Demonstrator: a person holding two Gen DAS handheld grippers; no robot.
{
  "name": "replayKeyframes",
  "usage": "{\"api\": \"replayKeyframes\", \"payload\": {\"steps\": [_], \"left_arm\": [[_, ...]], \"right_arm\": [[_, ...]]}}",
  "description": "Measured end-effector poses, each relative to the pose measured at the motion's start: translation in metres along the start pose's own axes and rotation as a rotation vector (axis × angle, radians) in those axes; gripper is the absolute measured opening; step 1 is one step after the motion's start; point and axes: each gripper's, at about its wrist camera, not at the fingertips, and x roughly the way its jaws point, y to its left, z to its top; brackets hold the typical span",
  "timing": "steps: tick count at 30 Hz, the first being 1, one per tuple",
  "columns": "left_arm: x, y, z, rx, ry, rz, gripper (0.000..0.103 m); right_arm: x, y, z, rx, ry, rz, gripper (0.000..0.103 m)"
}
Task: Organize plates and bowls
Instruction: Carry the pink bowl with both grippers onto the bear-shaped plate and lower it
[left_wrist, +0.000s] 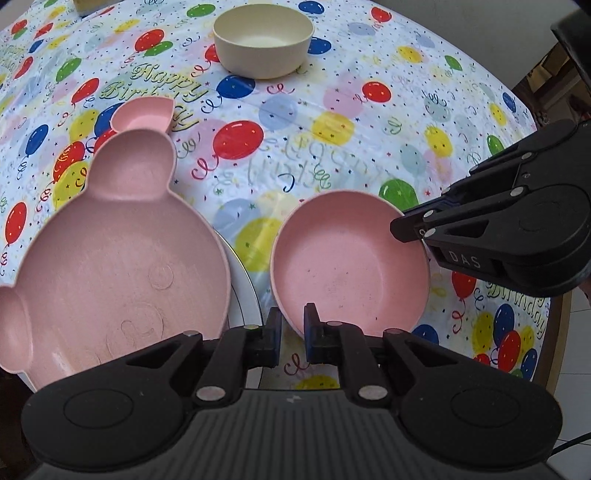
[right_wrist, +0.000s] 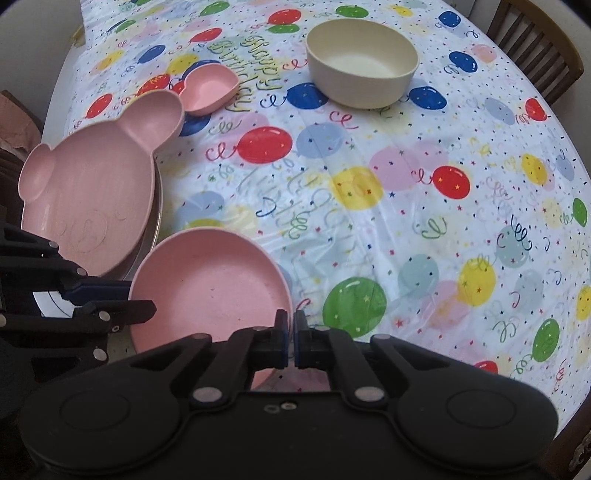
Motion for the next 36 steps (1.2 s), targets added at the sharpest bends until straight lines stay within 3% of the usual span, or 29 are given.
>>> {"api": "replayKeyframes", "payload": {"steps": [8, 14, 19, 29, 36], "left_arm": [[0.0, 0.003, -0.002, -0.011, -0.006, -0.005, 0.011], [-0.006, 0.002, -0.002, 0.009, -0.03, -0.018, 0.011], [-0.013, 0.006, -0.003, 0.004, -0.043, -0.02, 0.011], [-0.035, -0.002, 0.003, 0.046, -0.127, -0.069, 0.011], [-0.049, 0.001, 0.011, 0.019, -0.184, -0.064, 0.015]], "right_arm": [[0.0, 0.002, 0.0, 0.002, -0.004, -0.002, 0.002], [-0.004, 0.003, 0.001, 0.011, -0.016, -0.006, 0.017], [-0.011, 0.001, 0.001, 0.025, -0.035, -0.001, 0.018], [-0.029, -0.006, -0.003, 0.072, -0.089, 0.01, 0.025], [-0.047, -0.008, -0.009, 0.105, -0.139, 0.024, 0.033]]}}
